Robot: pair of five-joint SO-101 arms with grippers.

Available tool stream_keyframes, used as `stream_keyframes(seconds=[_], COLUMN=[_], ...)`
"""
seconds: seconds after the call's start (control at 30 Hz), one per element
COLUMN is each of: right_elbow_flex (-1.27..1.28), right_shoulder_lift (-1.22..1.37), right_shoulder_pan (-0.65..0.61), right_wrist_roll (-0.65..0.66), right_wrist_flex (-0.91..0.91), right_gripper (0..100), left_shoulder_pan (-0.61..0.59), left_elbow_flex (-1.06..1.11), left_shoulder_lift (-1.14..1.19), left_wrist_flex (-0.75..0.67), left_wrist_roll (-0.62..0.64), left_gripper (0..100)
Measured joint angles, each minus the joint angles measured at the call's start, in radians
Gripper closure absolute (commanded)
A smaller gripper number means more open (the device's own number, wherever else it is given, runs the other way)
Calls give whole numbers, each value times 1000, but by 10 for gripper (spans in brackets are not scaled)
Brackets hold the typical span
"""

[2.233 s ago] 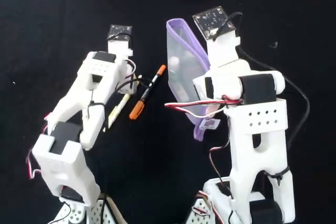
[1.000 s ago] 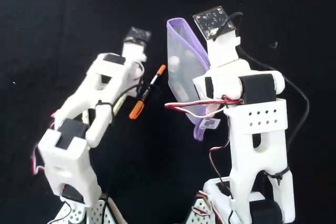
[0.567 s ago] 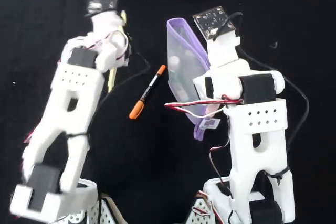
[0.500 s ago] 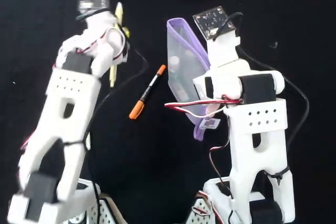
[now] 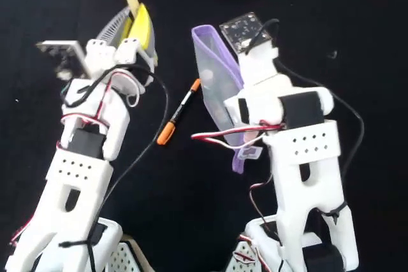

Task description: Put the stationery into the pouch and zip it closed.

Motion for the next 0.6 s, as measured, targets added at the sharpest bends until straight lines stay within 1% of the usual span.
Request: stream_keyframes(seconds=[0.07,0.23,0.43,0.6], right_elbow_flex=[18,44,48,48], right_shoulder_lift=[0,0,0,0], right_shoulder_pan=[-3,-2,-5,-5], right_wrist_roll=[0,-3,-3,-3], right_wrist_flex=[-20,-46,-48,-48], right_gripper=[988,988,988,988], left_shoulder_pan=[-6,18,140,267], left_elbow_flex=[3,0,-58,-161], left_shoulder_lift=[-31,-107,-161,-106], left_wrist_flex=[-23,-11,-9,-9], left_wrist_roll=[0,6,3,-71], left_gripper=[971,971,972,972])
